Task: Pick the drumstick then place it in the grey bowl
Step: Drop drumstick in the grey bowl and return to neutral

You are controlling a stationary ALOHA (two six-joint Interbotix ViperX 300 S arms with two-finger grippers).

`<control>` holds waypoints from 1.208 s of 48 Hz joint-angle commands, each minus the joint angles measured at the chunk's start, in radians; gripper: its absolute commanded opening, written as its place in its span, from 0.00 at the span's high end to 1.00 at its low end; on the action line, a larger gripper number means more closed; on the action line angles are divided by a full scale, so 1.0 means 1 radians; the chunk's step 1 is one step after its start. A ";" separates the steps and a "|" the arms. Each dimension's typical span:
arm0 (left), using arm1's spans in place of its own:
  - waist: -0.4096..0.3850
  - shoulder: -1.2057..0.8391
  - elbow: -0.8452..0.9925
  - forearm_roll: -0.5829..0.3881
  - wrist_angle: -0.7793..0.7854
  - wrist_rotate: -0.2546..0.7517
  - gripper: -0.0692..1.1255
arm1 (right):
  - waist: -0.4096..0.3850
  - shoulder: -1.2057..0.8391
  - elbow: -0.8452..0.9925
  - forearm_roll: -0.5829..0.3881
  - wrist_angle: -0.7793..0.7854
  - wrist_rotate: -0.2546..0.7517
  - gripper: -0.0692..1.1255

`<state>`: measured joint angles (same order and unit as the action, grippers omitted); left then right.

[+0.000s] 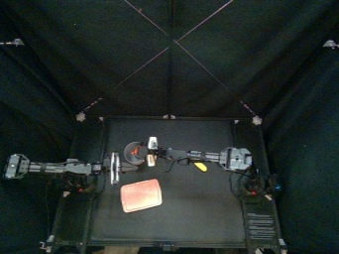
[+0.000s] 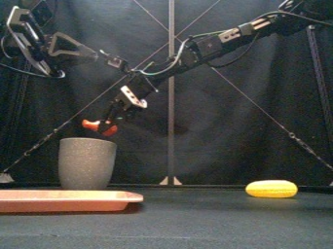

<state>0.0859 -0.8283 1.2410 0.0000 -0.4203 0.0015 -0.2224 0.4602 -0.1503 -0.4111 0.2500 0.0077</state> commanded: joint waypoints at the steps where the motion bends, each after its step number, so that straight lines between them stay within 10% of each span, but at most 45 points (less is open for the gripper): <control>1: 0.002 0.002 -0.012 0.003 -0.009 0.003 0.97 | -0.003 -0.028 -0.026 0.005 0.014 0.003 0.21; 23: 0.008 0.002 -0.006 0.002 -0.012 0.003 0.97 | -0.009 -0.100 0.043 0.127 -0.058 0.012 0.14; 58: 0.086 0.002 -0.003 0.000 -0.015 0.003 0.97 | 0.028 -0.703 0.879 0.337 -0.640 0.014 0.14</control>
<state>0.1519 -0.8283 1.2487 0.0000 -0.4234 0.0031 -0.2102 -0.1672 0.6872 -0.0920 -0.3467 0.0215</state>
